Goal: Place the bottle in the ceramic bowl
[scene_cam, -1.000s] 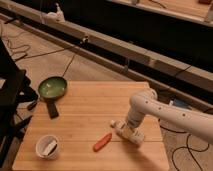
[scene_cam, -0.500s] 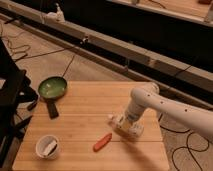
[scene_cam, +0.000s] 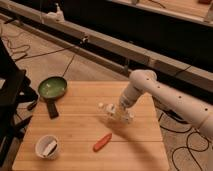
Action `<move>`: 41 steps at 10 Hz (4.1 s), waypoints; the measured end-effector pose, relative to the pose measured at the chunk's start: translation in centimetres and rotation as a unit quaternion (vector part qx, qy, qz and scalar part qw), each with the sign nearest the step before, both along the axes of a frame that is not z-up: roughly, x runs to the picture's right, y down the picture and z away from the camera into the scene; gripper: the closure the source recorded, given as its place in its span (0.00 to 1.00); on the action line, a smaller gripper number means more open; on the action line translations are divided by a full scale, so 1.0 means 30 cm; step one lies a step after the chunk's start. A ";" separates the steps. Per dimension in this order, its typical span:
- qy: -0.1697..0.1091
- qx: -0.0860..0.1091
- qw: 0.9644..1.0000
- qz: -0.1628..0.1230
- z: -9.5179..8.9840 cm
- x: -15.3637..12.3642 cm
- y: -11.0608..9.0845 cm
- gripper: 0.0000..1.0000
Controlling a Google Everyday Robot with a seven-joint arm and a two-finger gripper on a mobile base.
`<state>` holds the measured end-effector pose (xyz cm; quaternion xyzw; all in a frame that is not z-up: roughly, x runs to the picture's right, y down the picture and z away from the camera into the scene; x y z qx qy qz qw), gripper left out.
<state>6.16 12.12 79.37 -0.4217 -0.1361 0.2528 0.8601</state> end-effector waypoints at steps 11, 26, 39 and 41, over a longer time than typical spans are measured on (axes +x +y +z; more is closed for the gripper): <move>-0.113 0.016 0.992 -0.052 -0.008 -0.323 -0.124 1.00; -0.167 0.055 0.976 -0.126 0.265 -0.902 -0.447 1.00; -0.170 0.112 0.972 -0.119 0.337 -1.161 -0.580 1.00; -0.155 0.153 0.971 -0.095 0.379 -1.161 -0.660 1.00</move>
